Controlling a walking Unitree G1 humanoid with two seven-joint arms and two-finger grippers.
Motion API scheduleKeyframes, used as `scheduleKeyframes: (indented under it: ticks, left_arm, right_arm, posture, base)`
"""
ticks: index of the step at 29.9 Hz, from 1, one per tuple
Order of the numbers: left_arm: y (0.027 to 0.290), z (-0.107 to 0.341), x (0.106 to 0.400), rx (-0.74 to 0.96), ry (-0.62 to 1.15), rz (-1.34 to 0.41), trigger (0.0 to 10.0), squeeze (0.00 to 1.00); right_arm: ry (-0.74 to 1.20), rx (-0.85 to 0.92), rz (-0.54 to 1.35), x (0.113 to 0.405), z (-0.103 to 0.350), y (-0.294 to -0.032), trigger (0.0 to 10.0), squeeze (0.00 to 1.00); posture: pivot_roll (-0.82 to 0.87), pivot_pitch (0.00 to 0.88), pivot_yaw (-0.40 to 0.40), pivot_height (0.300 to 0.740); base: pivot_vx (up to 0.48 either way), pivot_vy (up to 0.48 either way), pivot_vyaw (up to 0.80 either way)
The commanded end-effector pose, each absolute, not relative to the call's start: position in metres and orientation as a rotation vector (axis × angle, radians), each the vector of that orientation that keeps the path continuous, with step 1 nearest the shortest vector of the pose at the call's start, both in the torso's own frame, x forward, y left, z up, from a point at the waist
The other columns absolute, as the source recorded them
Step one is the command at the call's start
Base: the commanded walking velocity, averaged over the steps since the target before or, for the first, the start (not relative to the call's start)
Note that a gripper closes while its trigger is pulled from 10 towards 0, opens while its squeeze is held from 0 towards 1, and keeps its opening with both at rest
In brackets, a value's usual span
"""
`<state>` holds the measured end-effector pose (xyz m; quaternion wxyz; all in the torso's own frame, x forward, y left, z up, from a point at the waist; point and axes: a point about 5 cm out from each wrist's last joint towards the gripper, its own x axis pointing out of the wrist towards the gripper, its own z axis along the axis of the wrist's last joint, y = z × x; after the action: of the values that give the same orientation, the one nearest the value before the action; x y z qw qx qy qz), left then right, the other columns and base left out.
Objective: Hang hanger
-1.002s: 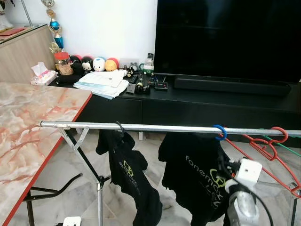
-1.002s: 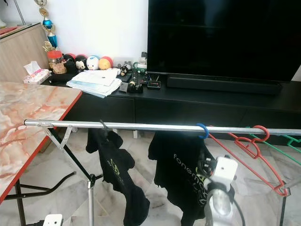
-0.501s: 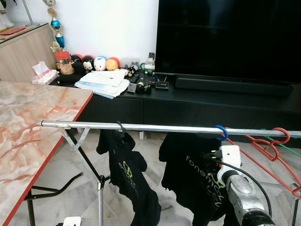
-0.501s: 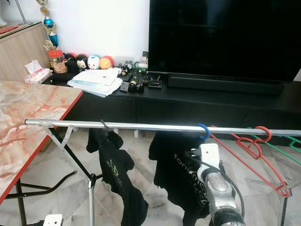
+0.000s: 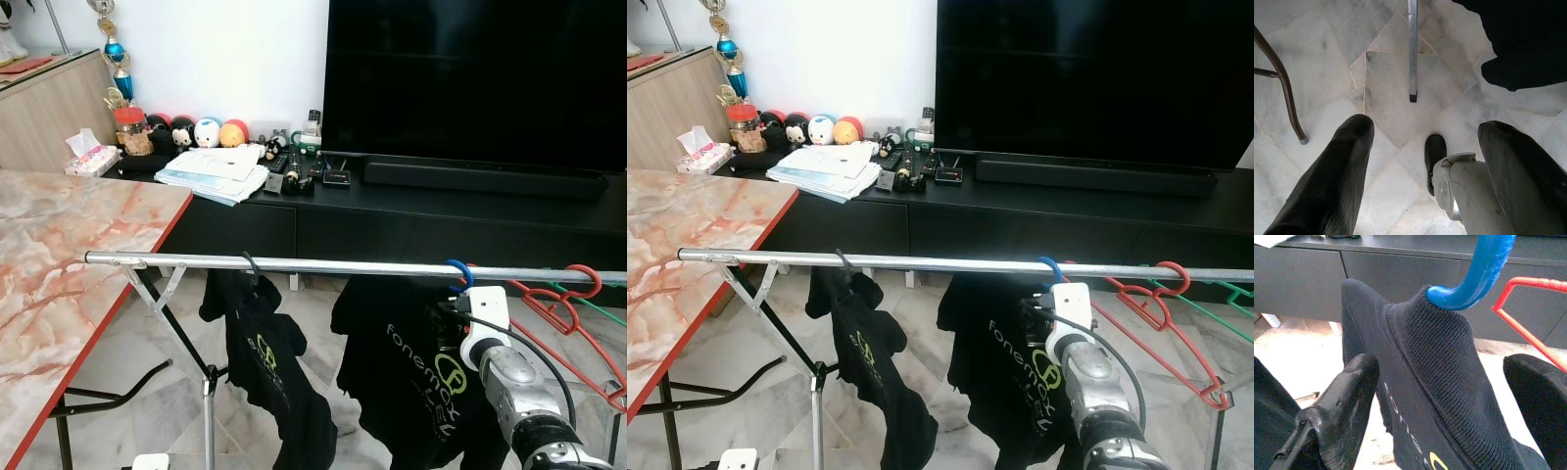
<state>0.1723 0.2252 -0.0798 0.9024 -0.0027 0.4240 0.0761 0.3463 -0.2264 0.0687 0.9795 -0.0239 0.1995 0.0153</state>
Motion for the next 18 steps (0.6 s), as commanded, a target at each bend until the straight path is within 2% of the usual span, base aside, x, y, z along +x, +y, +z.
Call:
scheduleKeyframes:
  ticks: [1, 7, 8, 9, 10, 11, 12, 18]
  left_arm:
    - [0.2248, -0.0830, 0.1666, -0.019, 0.906, 0.166, 10.0, 0.00]
    - [0.2257, -0.0833, 0.1655, -0.019, 0.909, 0.169, 10.0, 0.00]
    - [0.2264, -0.0833, 0.1652, -0.021, 0.909, 0.176, 10.0, 0.00]
    - [0.2264, -0.0833, 0.1652, -0.021, 0.909, 0.176, 10.0, 0.00]
    - [0.2273, -0.0833, 0.1647, -0.023, 0.909, 0.183, 10.0, 0.00]
    - [0.2273, -0.0833, 0.1647, -0.023, 0.909, 0.183, 10.0, 0.00]
    - [0.2281, -0.0833, 0.1643, -0.024, 0.909, 0.186, 10.0, 0.00]
    - [0.2286, -0.0835, 0.1636, -0.020, 0.912, 0.184, 10.0, 0.00]
  right_arm:
    - [0.454, -0.011, 0.039, 0.3444, 0.0622, -0.2226, 10.0, 0.00]
    - [0.500, 0.046, 0.024, 0.3420, 0.0558, -0.2192, 10.0, 0.00]
    - [0.505, 0.039, 0.027, 0.3420, 0.0553, -0.2184, 1.1, 0.00]
    - [0.505, 0.039, 0.027, 0.3420, 0.0553, -0.2184, 1.1, 0.00]
    - [0.510, 0.036, 0.031, 0.3421, 0.0548, -0.2171, 4.4, 0.00]
    - [0.510, 0.036, 0.031, 0.3421, 0.0548, -0.2171, 4.4, 0.00]
    - [0.507, 0.038, 0.035, 0.3424, 0.0551, -0.2161, 10.0, 0.00]
    - [0.508, 0.052, 0.014, 0.3414, 0.0533, -0.2163, 10.0, 0.00]
  posture:
    - [0.08, 0.000, -0.006, 0.740]
    - [0.09, 0.000, -0.004, 0.740]
    - [0.10, 0.000, -0.003, 0.740]
    - [0.10, 0.000, -0.003, 0.740]
    - [0.10, 0.000, -0.002, 0.740]
    - [0.10, 0.000, -0.002, 0.740]
    - [0.10, 0.000, 0.001, 0.740]
    - [0.10, 0.000, 0.002, 0.740]
  base:
    - [0.000, 0.000, 0.00]
    - [0.000, 0.000, 0.00]
    - [0.000, 0.000, 0.00]
    - [0.000, 0.000, 0.00]
    - [0.000, 0.000, 0.00]
    - [0.000, 0.000, 0.00]
    - [0.000, 0.000, 0.00]
    - [0.000, 0.000, 0.00]
